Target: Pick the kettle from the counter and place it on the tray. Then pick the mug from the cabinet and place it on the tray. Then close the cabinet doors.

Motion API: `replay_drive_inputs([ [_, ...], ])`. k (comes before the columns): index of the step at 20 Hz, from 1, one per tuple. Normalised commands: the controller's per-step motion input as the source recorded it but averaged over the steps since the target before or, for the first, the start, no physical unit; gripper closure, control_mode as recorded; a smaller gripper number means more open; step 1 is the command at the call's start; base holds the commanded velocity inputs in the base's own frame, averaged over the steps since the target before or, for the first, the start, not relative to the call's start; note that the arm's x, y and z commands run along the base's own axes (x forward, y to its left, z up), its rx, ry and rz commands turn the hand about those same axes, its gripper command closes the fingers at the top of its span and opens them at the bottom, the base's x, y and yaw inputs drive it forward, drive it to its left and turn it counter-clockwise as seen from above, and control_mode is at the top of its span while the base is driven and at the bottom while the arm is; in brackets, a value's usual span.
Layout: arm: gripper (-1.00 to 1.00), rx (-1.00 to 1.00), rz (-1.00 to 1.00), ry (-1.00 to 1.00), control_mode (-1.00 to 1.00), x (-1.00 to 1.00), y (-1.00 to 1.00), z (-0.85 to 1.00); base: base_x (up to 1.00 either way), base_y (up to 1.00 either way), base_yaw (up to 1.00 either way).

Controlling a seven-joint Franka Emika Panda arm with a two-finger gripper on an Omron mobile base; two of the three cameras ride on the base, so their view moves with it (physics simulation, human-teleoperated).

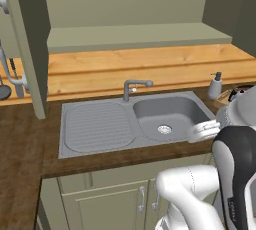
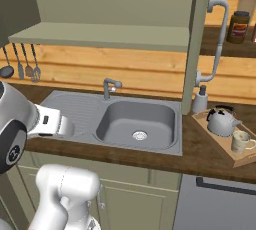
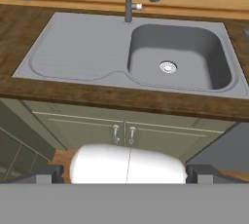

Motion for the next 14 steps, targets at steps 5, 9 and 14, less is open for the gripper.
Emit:
replay_drive_inputs([
  [5,-1.00,0.12,-0.14,-0.24,-1.00,-0.66,-0.31,-0.02,0.00,0.00,0.00],
  [9,-1.00,0.13,-0.13,-0.44,-1.00,-0.44,-0.65,0.32,0.00,0.00,0.00],
  [14,-1.00,0.13,-0.04,-0.42,-1.00,-0.09,-0.71,0.40,0.00,0.00,0.00],
])
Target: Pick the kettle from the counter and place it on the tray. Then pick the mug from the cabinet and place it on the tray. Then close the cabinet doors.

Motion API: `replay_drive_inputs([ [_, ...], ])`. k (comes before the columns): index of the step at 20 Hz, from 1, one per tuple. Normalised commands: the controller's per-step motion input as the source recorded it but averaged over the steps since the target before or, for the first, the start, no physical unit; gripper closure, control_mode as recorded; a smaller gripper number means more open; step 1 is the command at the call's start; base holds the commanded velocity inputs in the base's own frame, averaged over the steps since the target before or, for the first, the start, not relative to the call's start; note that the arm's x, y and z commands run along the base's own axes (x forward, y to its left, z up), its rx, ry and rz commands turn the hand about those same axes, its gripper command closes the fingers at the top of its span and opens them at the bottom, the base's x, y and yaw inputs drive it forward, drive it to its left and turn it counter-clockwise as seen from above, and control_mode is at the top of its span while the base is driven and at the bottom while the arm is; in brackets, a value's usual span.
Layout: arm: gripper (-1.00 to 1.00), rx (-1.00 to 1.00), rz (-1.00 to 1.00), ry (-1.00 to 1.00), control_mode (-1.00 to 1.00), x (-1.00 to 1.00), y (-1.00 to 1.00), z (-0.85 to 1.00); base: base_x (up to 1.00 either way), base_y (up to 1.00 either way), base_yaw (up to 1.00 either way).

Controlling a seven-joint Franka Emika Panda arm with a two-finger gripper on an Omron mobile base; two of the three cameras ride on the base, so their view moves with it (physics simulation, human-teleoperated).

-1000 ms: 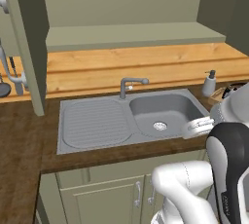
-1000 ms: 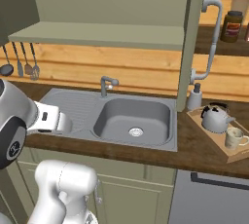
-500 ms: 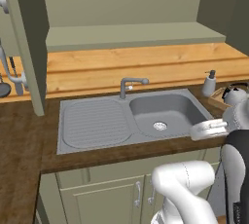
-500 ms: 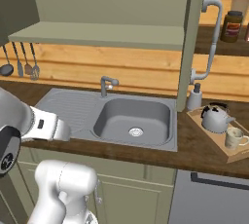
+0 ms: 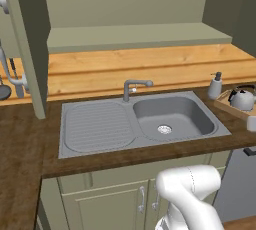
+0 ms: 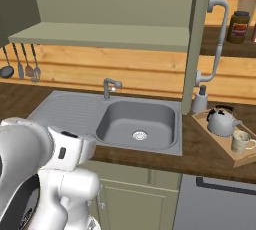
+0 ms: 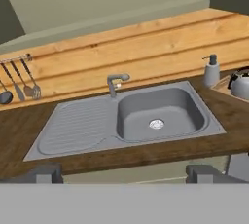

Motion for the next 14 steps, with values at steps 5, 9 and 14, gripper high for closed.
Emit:
replay_drive_inputs([
  [5,-1.00,0.17,0.00,-0.47,-1.00,0.00,-0.69,0.30,0.00,0.00,0.00],
  [9,-1.00,0.15,0.00,-0.52,-1.00,-0.09,-0.68,0.13,0.00,0.00,0.00],
  [14,-1.00,0.17,0.00,-0.44,-1.00,-0.13,-0.66,0.07,0.00,0.00,0.00],
])
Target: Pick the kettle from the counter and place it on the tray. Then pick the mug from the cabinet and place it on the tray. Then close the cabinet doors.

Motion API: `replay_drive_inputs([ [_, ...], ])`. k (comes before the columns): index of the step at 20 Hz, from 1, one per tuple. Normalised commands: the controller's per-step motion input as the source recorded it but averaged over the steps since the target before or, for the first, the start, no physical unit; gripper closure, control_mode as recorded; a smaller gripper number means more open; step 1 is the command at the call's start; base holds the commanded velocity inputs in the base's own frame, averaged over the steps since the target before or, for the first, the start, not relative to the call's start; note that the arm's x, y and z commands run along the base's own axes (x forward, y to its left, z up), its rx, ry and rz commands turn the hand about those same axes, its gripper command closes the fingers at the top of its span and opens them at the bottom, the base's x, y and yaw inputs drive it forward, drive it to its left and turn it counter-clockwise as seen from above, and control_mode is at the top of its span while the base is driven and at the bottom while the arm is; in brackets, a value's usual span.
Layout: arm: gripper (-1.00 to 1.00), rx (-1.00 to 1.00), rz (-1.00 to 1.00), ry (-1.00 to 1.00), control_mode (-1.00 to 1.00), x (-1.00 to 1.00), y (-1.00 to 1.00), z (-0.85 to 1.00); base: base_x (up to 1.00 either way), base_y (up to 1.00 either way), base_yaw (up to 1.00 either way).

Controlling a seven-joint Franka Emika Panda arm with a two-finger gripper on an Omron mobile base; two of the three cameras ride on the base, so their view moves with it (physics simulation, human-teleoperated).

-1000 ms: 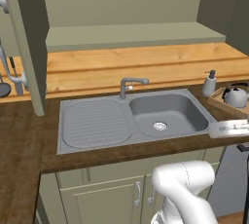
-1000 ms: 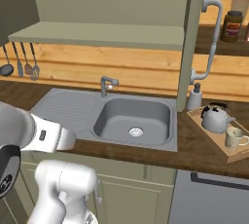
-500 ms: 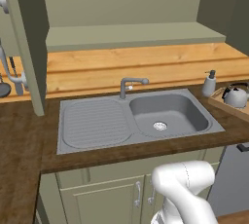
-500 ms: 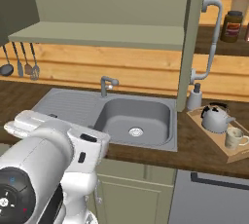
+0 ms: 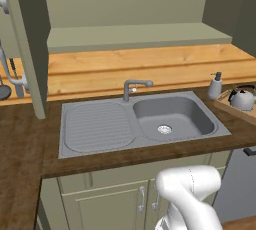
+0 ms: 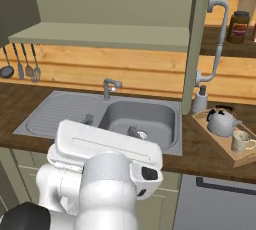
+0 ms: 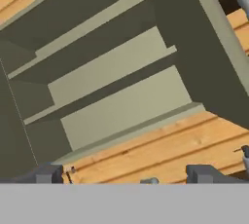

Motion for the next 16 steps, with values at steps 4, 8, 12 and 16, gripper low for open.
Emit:
replay_drive_inputs([
  [4,-1.00,0.21,0.03,-0.32,-1.00,0.17,-0.70,0.02,0.00,0.00,0.00],
  [8,-1.00,0.26,0.12,-0.16,-1.00,0.60,-0.57,0.00,0.00,0.00,0.00],
  [12,-1.00,0.28,0.21,-0.09,-1.00,0.69,-0.46,-0.07,0.00,0.00,0.00],
  [16,-1.00,0.32,0.30,-0.18,-1.00,0.55,-0.54,-0.04,0.00,0.00,0.00],
])
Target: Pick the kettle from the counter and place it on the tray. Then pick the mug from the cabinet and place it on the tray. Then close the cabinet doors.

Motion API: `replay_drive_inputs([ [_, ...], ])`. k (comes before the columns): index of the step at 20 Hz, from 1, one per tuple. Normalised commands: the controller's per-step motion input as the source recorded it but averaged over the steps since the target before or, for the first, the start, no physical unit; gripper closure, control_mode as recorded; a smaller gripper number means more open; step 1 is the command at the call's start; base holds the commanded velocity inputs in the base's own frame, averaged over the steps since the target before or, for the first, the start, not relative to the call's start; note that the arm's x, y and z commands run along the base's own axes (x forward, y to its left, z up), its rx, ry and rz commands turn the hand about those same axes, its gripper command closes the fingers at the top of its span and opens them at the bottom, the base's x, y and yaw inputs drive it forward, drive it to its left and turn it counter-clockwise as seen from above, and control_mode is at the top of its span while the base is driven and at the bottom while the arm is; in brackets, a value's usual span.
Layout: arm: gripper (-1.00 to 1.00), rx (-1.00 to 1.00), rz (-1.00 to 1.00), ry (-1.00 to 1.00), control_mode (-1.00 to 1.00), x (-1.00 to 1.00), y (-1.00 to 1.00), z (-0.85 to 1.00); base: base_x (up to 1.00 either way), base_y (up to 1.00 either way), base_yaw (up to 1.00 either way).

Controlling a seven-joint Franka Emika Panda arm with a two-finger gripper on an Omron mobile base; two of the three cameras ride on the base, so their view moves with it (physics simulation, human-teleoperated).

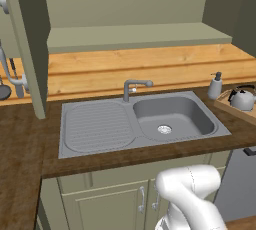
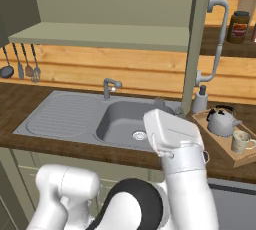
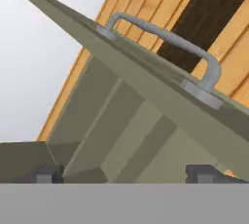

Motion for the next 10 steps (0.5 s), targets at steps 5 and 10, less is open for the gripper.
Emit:
replay_drive_inputs([
  [5,-1.00,0.29,0.31,-0.19,-1.00,0.45,-0.51,-0.11,0.00,0.00,0.00],
  [10,-1.00,0.20,0.18,-0.11,-1.00,0.04,-0.73,-0.28,0.00,0.00,0.00],
])
